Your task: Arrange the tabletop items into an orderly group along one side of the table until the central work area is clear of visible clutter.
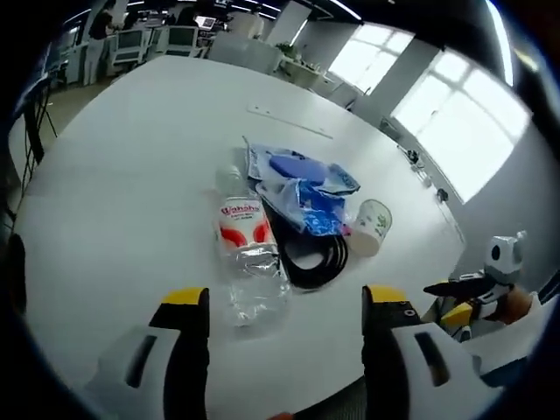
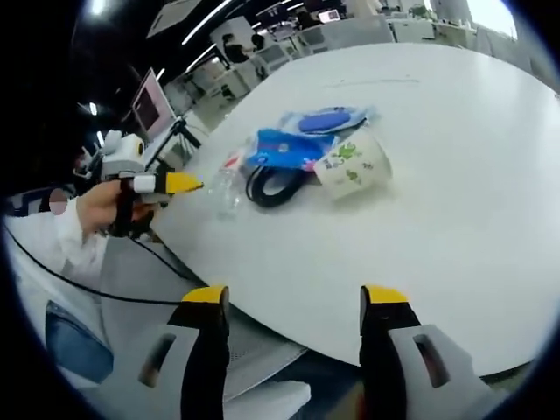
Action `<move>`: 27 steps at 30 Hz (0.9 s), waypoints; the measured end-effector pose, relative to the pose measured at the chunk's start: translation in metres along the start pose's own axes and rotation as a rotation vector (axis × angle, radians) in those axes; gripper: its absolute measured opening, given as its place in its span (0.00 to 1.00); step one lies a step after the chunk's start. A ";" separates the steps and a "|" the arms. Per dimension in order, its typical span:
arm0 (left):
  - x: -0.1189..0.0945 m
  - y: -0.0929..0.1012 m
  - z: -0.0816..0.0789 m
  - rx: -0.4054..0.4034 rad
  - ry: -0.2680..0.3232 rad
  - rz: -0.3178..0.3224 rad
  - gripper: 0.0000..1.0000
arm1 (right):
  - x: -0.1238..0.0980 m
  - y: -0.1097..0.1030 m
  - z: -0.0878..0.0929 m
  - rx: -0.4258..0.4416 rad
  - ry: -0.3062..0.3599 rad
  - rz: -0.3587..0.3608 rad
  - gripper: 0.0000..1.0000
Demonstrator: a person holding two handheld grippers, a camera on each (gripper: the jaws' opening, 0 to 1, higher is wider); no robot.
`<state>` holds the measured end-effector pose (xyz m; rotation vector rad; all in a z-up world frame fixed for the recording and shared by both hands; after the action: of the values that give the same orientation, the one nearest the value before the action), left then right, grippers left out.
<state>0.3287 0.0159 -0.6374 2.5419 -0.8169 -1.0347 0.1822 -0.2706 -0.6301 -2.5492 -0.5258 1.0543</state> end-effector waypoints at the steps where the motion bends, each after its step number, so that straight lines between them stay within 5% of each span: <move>1: 0.003 0.000 -0.001 0.002 -0.008 -0.005 0.71 | 0.000 0.000 0.001 0.004 0.001 0.001 0.59; 17: 0.037 -0.007 -0.002 -0.038 -0.066 -0.087 0.69 | -0.019 0.011 0.011 0.081 0.063 0.075 0.56; 27: 0.053 -0.011 0.001 -0.109 -0.050 -0.126 0.67 | -0.044 0.012 0.028 0.165 0.118 0.157 0.54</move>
<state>0.3636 -0.0070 -0.6725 2.5111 -0.6013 -1.1523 0.1351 -0.2964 -0.6273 -2.5176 -0.2020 0.9481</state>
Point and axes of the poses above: the point that each gripper's makers call its tool centre point, and the gripper's own axes: x roughly forward along the fingers, y roughly to its right, z roughly out of its underside, the point moved 9 cm from there along -x, roughly backward along the fingers, and after that the axes turned 12 degrees about y, right-handed, at the moved point
